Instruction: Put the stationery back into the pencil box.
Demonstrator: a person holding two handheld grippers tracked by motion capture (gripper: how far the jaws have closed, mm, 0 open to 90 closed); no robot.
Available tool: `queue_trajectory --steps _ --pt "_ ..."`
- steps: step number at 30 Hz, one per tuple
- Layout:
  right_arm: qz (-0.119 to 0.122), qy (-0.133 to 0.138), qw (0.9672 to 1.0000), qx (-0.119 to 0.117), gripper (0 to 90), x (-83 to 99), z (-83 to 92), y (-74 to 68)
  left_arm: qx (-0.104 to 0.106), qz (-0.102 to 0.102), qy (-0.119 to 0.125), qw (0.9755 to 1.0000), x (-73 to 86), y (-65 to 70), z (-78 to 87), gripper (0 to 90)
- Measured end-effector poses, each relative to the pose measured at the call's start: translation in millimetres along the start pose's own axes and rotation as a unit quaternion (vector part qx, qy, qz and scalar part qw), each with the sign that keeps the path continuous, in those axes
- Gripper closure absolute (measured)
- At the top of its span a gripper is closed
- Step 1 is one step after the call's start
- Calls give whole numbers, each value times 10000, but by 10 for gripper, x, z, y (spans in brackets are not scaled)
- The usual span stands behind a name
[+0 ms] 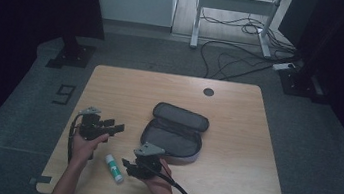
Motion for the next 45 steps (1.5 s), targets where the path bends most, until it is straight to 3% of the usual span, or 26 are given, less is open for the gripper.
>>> queue_trajectory --steps 11,19,27,36,41,45 --pt "150 -99 9998 -34 443 -2 -128 -181 -8 -1 6 10000 0 -13 18 374" --pt "323 -373 9988 -8 448 60 -346 -311 -9 1 -7 10000 3 -9 7 373" --pt "364 -548 9978 107 457 129 -467 -320 6 -1 -6 10000 4 -13 13 374" --pt "490 -666 9961 294 502 181 -490 -296 2 -3 -13 10000 5 -11 10 374" --pt "646 -675 9949 385 595 196 -471 -302 -3 -19 -37 10000 10 -10 4 374" --pt "613 -751 9949 270 646 186 -452 -273 15 -21 -45 10000 10 -3 3 374"
Point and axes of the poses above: each handheld gripper's, and its own axes: z roughly backward along the jaws, x roughly out of its underside, y roughly to its right, the point moved 6 cm from there along -z, roughly forward along the jaws, and after that the axes turned 12 degrees about -z, right-handed, at the moved point
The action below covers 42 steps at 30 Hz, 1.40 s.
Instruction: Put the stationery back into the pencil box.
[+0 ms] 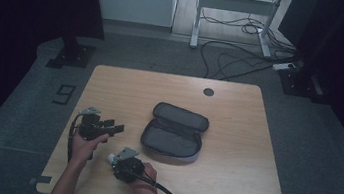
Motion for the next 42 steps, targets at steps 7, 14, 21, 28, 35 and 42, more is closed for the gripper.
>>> queue_trajectory --steps 7,14,21,28,35,42 --pt "-75 29 9999 -144 648 -21 95 52 -12 -9 2 10000 0 -8 13 374" --pt "-61 238 9995 -176 648 -69 317 121 -3 -26 -13 10000 0 7 9 373" --pt "-95 420 9989 -163 648 -93 512 241 -7 -58 -42 10000 3 18 -7 373" --pt "-190 595 9979 -158 648 -83 685 364 -5 -58 -80 10000 10 24 -21 373" --pt "-268 702 9971 -106 648 -98 798 463 14 -88 -106 9999 14 36 -32 372" --pt "-380 790 9961 -31 648 -117 879 577 22 -97 -146 9998 37 44 -65 371"
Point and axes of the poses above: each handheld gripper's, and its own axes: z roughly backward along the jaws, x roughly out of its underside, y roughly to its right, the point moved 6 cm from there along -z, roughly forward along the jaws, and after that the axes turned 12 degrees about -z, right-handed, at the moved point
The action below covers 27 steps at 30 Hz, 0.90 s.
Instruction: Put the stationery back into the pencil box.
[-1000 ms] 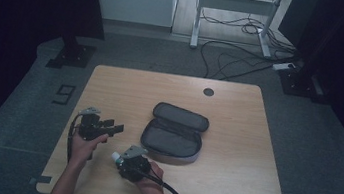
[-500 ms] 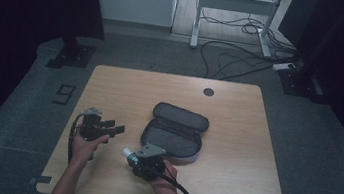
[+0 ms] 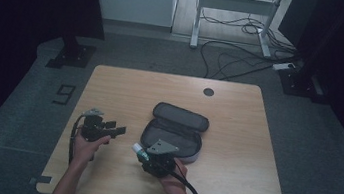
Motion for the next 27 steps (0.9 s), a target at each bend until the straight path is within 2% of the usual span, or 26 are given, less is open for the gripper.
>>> queue_trajectory --steps 16,27 --pt "-209 379 9988 237 648 -175 225 296 27 -24 -59 10000 14 23 -35 371" --pt "-472 471 9970 398 648 -235 318 566 53 -53 -129 9999 31 32 -69 367"
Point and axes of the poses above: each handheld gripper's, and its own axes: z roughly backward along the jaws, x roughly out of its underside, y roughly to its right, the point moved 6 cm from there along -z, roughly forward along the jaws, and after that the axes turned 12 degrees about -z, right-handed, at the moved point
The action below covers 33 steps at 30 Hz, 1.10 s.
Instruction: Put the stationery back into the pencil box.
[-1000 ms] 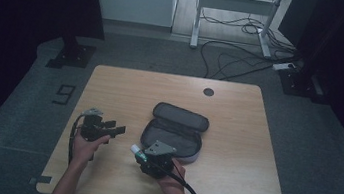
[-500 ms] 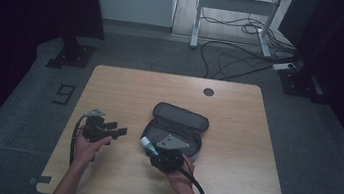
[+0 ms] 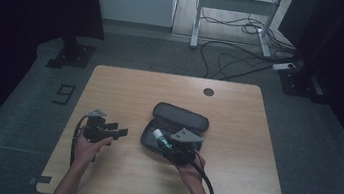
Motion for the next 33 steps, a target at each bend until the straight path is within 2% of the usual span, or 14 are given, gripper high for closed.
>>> queue_trajectory --steps 5,6,19,33 --pt "-135 53 9998 117 648 -33 11 143 9 -2 -21 10000 4 8 -13 367" --pt "-184 37 9997 172 648 -38 9 206 15 -7 -32 10000 6 10 -14 367" --pt "-398 -41 9980 499 648 -11 -75 535 32 -28 -90 10000 19 23 -44 366" --pt "-415 -187 9965 708 647 65 -190 694 51 -54 -166 9998 33 36 -71 363"
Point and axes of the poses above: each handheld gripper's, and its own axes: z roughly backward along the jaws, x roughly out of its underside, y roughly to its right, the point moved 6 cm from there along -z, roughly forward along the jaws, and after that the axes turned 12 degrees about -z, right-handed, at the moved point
